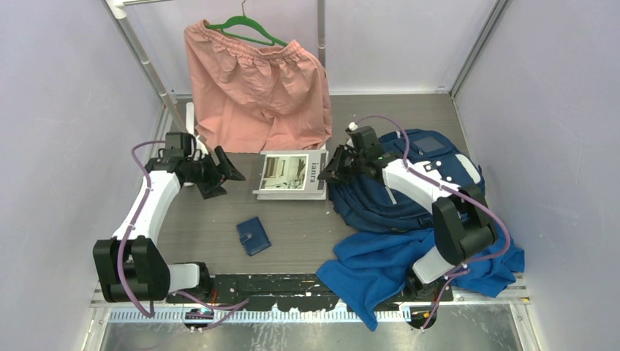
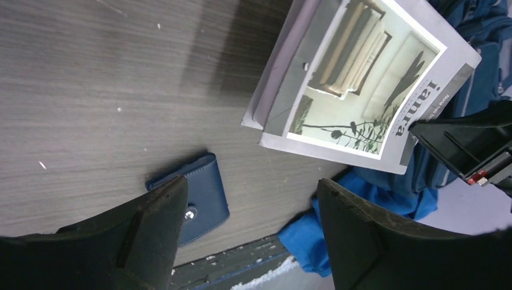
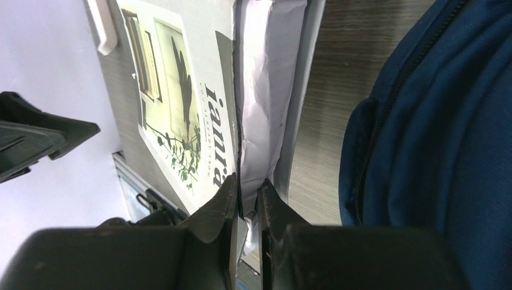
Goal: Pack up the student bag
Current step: Pick up the book from the center of the board.
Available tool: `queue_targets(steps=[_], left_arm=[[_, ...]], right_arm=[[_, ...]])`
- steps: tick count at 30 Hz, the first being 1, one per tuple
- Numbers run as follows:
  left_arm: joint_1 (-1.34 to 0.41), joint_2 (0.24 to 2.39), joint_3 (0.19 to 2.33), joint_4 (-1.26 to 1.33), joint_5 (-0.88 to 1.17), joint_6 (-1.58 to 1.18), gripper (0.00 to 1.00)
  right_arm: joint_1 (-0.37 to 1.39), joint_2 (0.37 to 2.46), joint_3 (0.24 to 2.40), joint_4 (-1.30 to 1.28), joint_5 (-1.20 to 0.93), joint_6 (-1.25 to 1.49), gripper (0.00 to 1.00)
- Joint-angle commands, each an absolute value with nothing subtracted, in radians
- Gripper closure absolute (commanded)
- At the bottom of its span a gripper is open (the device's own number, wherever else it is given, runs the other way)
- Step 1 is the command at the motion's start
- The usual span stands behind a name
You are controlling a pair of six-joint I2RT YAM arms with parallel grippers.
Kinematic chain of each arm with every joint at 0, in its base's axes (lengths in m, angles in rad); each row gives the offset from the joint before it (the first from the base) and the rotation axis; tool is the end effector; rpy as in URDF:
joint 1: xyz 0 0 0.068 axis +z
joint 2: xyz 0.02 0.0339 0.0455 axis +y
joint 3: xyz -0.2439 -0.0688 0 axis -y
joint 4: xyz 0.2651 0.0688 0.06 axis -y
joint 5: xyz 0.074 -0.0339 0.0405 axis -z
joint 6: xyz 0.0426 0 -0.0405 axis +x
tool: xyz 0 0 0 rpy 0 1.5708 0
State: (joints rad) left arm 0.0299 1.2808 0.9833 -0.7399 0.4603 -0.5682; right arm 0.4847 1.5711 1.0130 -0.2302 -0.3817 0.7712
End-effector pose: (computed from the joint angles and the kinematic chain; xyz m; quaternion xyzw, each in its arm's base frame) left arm 0.2788 -0.0106 0.2303 -0.2192 0.9152 -0.2804 0.1888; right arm 0.3083 0.1803 0.1874 0.0580 0.9087 0.3619 0.2000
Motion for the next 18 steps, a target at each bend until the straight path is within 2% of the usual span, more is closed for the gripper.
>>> queue_targets(steps=[1,2,3,4,7,12,18], left_arm=[[0.052,1.221,0.972,-0.806,0.571,-0.550,0.19],[0.053,1.205,0.964,-0.800,0.596,-0.551,0.16],[0.053,1.188,0.952,-0.793,0.623,-0.557,0.02],[0.054,1.168,0.945,-0.773,0.671,-0.564,0.01],[0.054,1.151,0.954,-0.784,0.809,-0.558,0.00],[0.054,1.107,0.984,-0.883,0.846,-0.566,0.00],[0.053,1.041,0.881,-0.749,1.019,-0.677,0.00]], right_arm=[[0.457,1.465,1.011,-0.196,-0.581,0.693,0.99],[0.451,1.446,1.012,-0.206,-0.618,0.679,0.99],[0.445,1.433,1.015,-0.222,-0.649,0.661,0.99],[0.439,1.421,1.017,-0.238,-0.678,0.646,0.99],[0.433,1.390,1.019,-0.281,-0.786,0.602,0.99],[0.431,1.332,1.016,-0.307,-0.887,0.588,0.99],[0.430,1.343,1.001,-0.176,-1.000,0.683,0.99]])
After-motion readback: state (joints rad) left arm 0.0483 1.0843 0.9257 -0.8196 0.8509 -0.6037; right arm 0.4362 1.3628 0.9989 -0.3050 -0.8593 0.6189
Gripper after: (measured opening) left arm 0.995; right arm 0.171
